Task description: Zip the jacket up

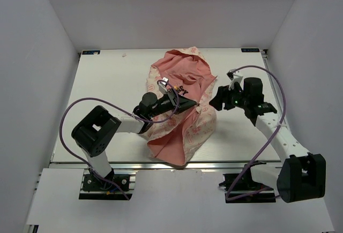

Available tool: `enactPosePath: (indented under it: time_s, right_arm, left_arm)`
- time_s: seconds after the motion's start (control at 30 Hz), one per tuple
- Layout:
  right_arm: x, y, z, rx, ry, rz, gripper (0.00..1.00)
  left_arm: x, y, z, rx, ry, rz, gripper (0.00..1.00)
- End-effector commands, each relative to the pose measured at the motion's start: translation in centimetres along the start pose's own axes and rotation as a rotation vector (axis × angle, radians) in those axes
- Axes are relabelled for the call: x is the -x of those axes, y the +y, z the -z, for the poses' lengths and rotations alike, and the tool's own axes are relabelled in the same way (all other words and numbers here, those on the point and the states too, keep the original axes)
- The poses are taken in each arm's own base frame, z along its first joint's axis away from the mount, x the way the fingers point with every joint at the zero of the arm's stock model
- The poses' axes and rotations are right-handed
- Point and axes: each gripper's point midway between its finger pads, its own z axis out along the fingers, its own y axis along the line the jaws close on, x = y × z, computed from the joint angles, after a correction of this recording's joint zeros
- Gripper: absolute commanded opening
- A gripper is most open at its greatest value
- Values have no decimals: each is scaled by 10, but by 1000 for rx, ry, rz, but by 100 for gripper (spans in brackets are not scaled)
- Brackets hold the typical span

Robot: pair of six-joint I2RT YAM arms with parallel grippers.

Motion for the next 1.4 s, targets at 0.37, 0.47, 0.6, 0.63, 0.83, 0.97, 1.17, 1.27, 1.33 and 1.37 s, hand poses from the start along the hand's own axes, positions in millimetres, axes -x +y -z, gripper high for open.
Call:
enactPosePath:
  time_s: [0.37,0.47,0.6,0.63,0.83,0.97,1.17,1.27,1.33,1.37]
  right_arm:
    - [0,33,-36,59,-296,396,64]
    - [6,43,-32,85,-385,431,63]
    - [11,54,-32,131,-416,475,63]
    - [10,56,-33,144,-416,483,63]
    - [-5,73,-31,235,-408,524,64]
    - [-11,77,-30,250,-409,527,64]
    - [-17,78,-31,260,-417,522,60]
    - [-7,77,-29,236,-469,518,50]
    - [-2,77,-29,233,-495,518,44]
    - [1,78,-28,231,-505,522,41]
  left_arm:
    - [-7,-30,3,-81,87,8,0]
    - [-7,-29,6,-70,80,12,0]
    - [-8,-28,7,-68,82,16,0]
    - [-8,-29,7,-70,85,17,0]
    - [-6,-29,9,-57,66,18,0]
    - [-5,-27,8,-51,67,22,0]
    - [-6,-26,6,-43,77,28,0]
    - [-7,-25,7,-38,80,31,0]
    - [-8,-24,8,-32,82,36,0]
    - [-8,-23,9,-28,81,36,0]
